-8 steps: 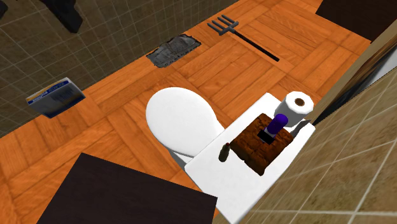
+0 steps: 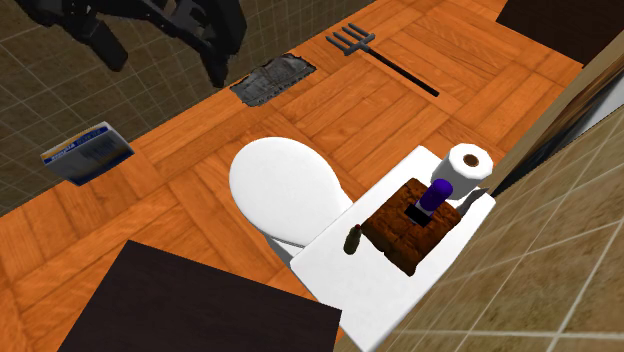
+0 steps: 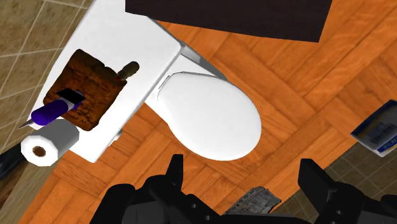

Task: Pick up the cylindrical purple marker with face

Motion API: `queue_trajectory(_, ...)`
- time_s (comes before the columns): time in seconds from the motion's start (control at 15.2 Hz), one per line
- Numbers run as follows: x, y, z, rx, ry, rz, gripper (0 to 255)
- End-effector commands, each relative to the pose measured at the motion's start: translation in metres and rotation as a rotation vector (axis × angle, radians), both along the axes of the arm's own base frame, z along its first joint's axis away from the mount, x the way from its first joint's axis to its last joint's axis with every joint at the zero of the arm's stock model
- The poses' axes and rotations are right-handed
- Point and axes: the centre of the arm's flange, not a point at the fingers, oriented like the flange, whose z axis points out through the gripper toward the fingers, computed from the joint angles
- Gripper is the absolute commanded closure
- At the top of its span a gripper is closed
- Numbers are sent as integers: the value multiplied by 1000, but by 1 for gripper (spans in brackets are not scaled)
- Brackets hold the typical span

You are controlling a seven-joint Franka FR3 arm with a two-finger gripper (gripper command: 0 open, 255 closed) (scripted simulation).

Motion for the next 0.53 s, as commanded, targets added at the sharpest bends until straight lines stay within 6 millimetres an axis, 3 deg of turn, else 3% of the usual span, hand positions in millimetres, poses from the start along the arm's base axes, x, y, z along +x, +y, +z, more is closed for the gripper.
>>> queue_trajectory(0.0, 10, -22, -18, -6, 16, 9, 0)
queue_trajectory(0.46, 47, -88, -72, -26, 71, 37, 0)
